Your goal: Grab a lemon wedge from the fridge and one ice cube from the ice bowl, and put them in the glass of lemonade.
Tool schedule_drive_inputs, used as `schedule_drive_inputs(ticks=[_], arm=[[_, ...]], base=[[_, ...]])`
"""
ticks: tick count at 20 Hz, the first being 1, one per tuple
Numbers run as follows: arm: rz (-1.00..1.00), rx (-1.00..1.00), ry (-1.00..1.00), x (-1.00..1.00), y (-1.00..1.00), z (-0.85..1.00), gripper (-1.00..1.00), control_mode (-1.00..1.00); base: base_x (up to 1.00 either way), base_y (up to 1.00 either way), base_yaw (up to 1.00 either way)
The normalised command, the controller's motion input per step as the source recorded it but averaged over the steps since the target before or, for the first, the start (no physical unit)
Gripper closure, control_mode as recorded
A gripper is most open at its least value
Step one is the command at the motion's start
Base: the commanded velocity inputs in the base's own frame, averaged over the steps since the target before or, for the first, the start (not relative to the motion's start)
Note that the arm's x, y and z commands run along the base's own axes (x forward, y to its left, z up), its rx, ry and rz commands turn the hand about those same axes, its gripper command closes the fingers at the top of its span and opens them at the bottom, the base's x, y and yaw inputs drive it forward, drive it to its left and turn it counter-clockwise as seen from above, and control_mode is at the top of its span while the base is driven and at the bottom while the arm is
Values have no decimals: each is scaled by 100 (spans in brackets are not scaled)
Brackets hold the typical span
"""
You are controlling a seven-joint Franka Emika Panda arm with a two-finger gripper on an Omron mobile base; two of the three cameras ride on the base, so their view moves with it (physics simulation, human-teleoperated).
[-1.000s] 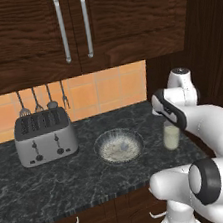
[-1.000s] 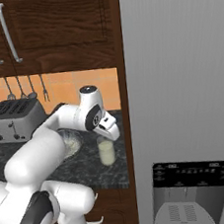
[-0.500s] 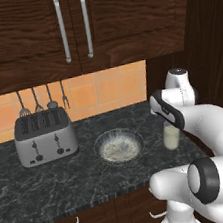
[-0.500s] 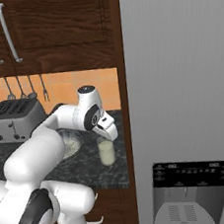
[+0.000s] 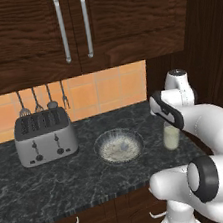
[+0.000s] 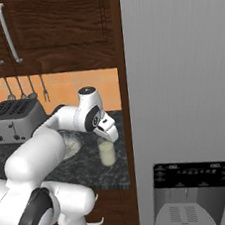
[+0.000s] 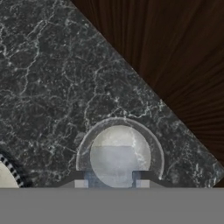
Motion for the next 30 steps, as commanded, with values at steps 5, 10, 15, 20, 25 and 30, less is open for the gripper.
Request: schedule_drive_inputs(ticks=[5,10,15,20,25,30], arm=[[0,0,0,0,0,0,-100,-100],[0,0,0,0,0,0,-100,-100],[0,0,0,0,0,0,-100,-100],[0,4,-2,-6,0,27,-100,-100],[0,10,-8,-25,4,60,-100,-100],[3,8,-13,-40,12,63,-100,-100]], base=[[0,0,0],[0,0,0],[0,0,0],[0,0,0],[0,0,0],[0,0,0]])
